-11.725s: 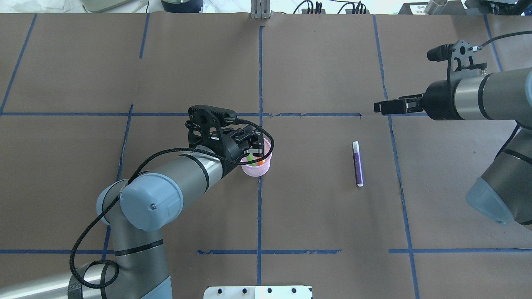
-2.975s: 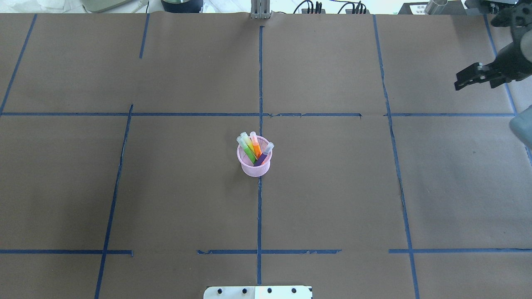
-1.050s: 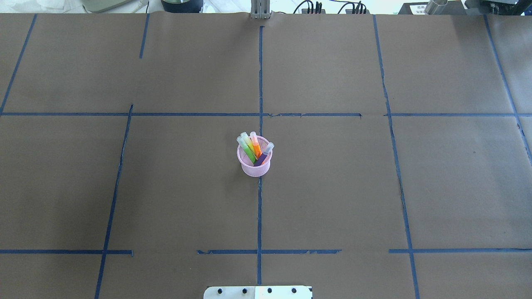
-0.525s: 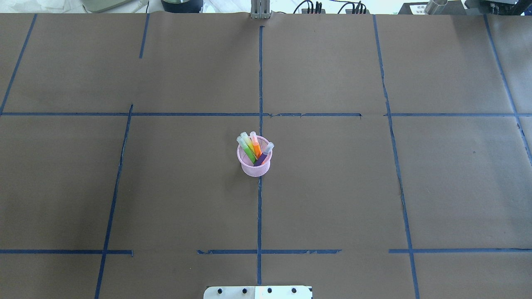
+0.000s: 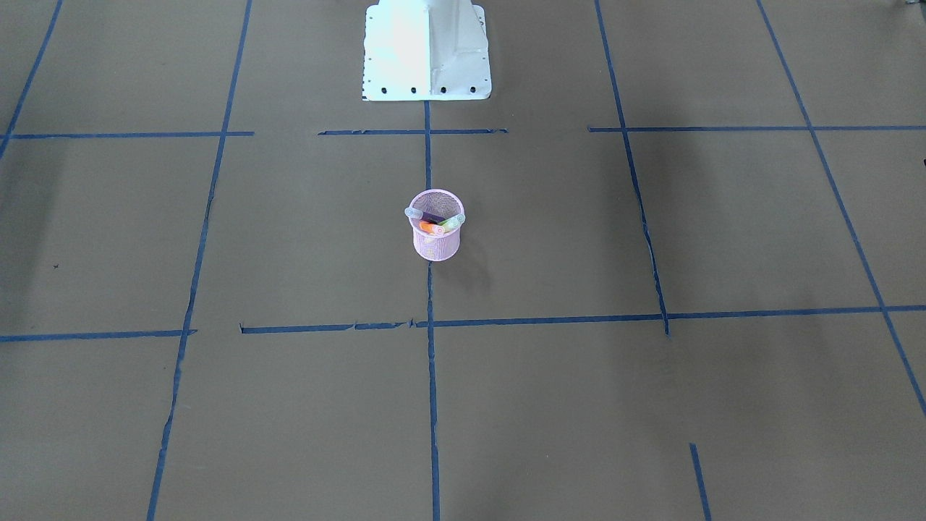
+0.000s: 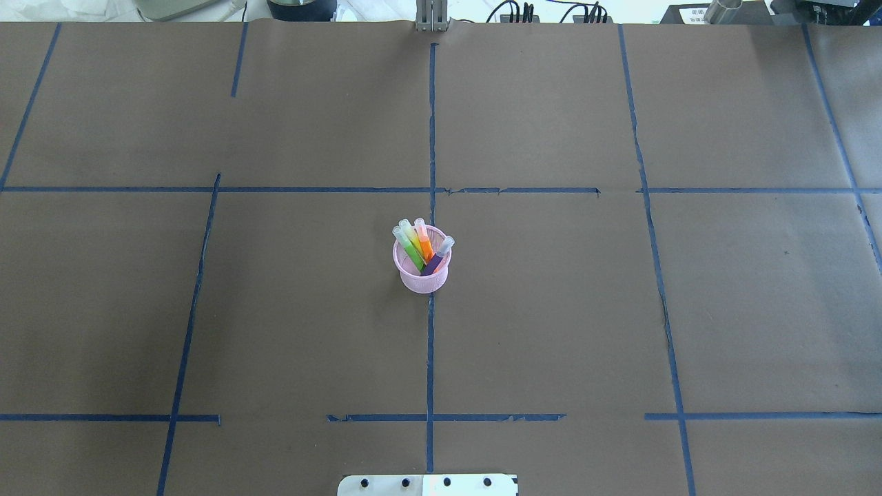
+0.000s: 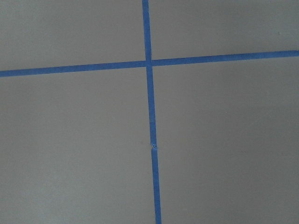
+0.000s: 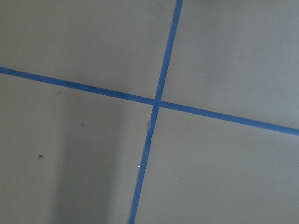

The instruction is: Collect pens into pen holder

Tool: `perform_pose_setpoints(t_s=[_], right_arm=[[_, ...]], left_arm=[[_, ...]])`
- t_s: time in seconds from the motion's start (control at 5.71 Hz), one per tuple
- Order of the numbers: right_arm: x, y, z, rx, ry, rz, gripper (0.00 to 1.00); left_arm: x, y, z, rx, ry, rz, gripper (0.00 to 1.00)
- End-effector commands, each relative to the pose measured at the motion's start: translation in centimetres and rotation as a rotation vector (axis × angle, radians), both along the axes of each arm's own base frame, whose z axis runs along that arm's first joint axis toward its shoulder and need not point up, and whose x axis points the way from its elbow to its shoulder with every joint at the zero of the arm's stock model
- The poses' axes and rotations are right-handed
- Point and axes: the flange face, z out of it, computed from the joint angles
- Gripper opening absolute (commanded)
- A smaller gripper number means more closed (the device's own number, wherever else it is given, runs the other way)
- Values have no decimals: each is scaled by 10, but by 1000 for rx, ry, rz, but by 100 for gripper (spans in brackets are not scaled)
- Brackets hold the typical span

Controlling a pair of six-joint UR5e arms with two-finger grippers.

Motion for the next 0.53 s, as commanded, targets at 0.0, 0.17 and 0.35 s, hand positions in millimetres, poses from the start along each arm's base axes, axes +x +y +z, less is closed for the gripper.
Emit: perform_pose_setpoints(t_s=[0.0,0.17,0.35], right_arm=[[-2,12,5,-32,-7,22,100],[-3,12,5,-33,-7,22,100],[-3,12,6,-35,-3,21,100]], left_arm=[[-2,0,-9,23,-3,-2,100],[-2,2,-7,21,-9,1,100],[-2,4,-5,19,-7,2,100]])
